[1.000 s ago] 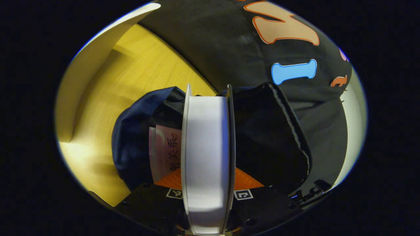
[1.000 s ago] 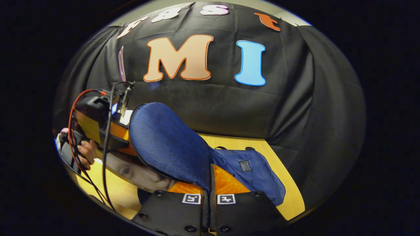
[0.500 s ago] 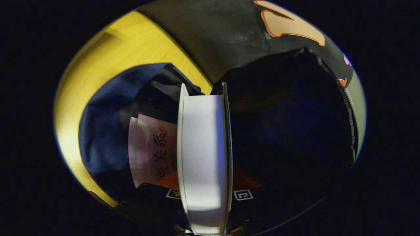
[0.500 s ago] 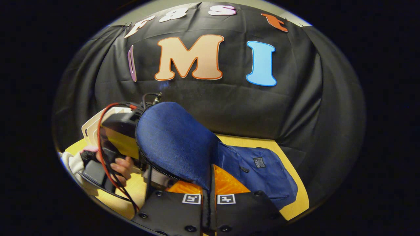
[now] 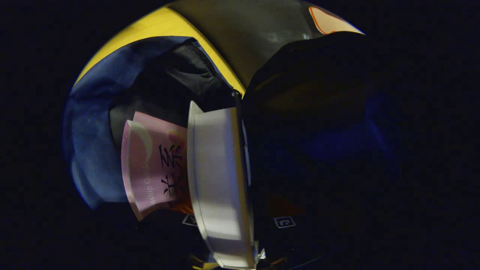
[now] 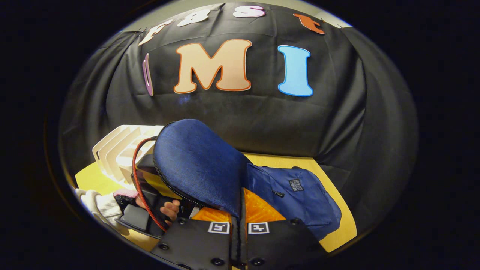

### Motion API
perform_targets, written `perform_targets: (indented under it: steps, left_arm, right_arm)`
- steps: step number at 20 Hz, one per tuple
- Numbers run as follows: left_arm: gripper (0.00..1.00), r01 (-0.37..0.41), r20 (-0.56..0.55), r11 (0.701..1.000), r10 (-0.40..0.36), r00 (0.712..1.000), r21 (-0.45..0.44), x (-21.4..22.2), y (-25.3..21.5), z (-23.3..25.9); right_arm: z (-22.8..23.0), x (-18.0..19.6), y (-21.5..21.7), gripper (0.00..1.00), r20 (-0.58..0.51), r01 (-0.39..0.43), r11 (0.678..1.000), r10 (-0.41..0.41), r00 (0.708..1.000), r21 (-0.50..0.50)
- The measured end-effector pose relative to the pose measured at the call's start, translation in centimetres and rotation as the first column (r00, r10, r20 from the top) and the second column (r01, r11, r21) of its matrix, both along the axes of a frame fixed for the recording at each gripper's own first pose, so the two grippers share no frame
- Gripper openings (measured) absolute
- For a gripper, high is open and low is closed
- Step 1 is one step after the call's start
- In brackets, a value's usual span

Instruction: Open the schoolbag, grab two books from the bookshelf and put them into the schoolbag.

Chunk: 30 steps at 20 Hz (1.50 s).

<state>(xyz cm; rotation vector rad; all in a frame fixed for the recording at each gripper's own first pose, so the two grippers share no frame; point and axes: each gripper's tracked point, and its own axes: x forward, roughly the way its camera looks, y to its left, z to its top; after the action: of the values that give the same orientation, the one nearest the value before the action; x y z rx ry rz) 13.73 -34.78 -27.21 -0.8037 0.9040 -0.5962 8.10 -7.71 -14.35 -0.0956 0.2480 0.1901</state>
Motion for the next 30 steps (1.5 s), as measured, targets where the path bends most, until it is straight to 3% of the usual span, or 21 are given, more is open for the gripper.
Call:
perform_targets:
  steps: [5,9,12,14,16,20,23,27,29,30]
  left_arm:
    - [0.66,0.007,0.010,0.992,-0.008,1.000,0.122,-0.6,0.9,0.2]
    - [0.89,0.010,0.053,0.969,-0.024,0.998,0.249,-1.6,3.7,1.2]
    - [0.90,0.008,0.063,0.946,-0.030,0.998,0.324,-3.3,5.9,1.8]
    - [0.90,0.011,0.064,0.949,-0.032,0.997,0.316,-4.7,7.1,3.3]
    - [0.90,0.013,0.078,0.945,-0.040,0.996,0.328,-6.7,8.3,4.6]
    - [0.90,0.008,0.112,0.918,-0.057,0.992,0.396,-9.6,10.5,7.0]
    - [0.90,-0.051,0.143,0.891,-0.015,0.990,0.451,-10.9,13.6,8.4]
    - [0.85,-0.140,0.196,0.871,0.051,0.979,0.471,-12.3,17.3,11.1]
    - [0.90,-0.183,0.228,0.854,0.078,0.970,0.487,-12.6,18.9,12.3]
    - [0.90,-0.206,0.247,0.846,0.091,0.965,0.492,-12.8,19.7,12.9]
  right_arm:
    - [0.3,-0.2,-0.5,0.02,-0.002,0.008,1.000,-0.008,1.000,0.022]
    - [0.6,-0.2,-1.1,0.04,-0.019,0.022,0.998,-0.021,1.000,0.051]
    - [0.4,-0.2,-1.1,0.06,-0.038,0.024,0.997,-0.021,0.999,0.067]
    - [0.2,-0.4,-0.7,0.09,-0.052,0.014,0.998,-0.010,0.999,0.069]
    - [-0.9,-0.4,-0.3,0.19,-0.077,0.006,0.998,-0.001,0.997,0.069]
    - [-2.3,-1.7,0.4,0.58,-0.141,-0.004,0.997,0.015,0.990,0.078]
    - [-2.0,-3.3,0.2,0.87,-0.130,0.010,0.998,-0.002,0.991,0.056]
    - [-1.2,-5.8,0.2,0.85,-0.129,0.027,0.999,-0.023,0.991,0.025]
    - [-0.2,-7.0,0.5,0.97,-0.118,0.032,0.999,-0.030,0.993,0.018]
    - [0.5,-7.4,0.7,0.97,-0.103,0.036,0.999,-0.034,0.994,0.015]
